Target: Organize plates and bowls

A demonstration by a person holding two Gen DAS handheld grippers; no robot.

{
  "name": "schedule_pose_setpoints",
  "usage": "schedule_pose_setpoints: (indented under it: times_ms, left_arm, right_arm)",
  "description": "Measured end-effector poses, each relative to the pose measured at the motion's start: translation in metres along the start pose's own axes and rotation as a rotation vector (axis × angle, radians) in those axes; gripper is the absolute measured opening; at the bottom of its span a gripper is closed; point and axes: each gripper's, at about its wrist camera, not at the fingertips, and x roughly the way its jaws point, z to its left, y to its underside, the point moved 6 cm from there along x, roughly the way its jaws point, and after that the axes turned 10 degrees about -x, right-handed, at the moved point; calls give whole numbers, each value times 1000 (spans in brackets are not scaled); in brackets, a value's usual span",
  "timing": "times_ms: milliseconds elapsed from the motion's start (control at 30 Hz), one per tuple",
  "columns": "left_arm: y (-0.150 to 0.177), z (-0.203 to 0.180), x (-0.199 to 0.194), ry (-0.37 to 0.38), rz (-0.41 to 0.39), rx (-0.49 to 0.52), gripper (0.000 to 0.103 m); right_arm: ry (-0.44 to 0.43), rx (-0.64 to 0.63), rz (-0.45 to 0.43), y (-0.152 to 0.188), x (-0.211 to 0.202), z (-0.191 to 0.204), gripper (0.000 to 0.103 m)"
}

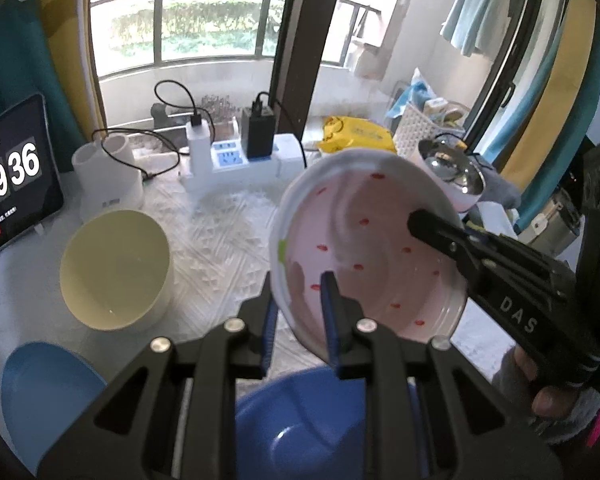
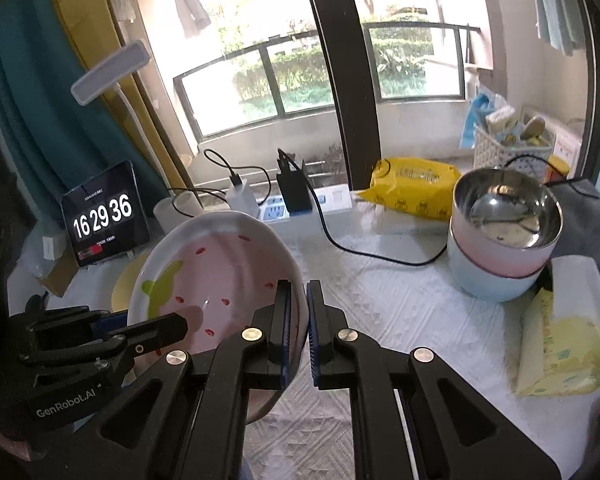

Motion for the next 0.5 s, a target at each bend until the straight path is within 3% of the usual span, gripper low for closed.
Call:
schedule_pose_setpoints:
  times_ms: [500]
  left_arm:
    - [12, 7, -42, 8, -62, -1, 21]
  right_arm:
    - [-19, 3, -17, 5, -31, 28, 8]
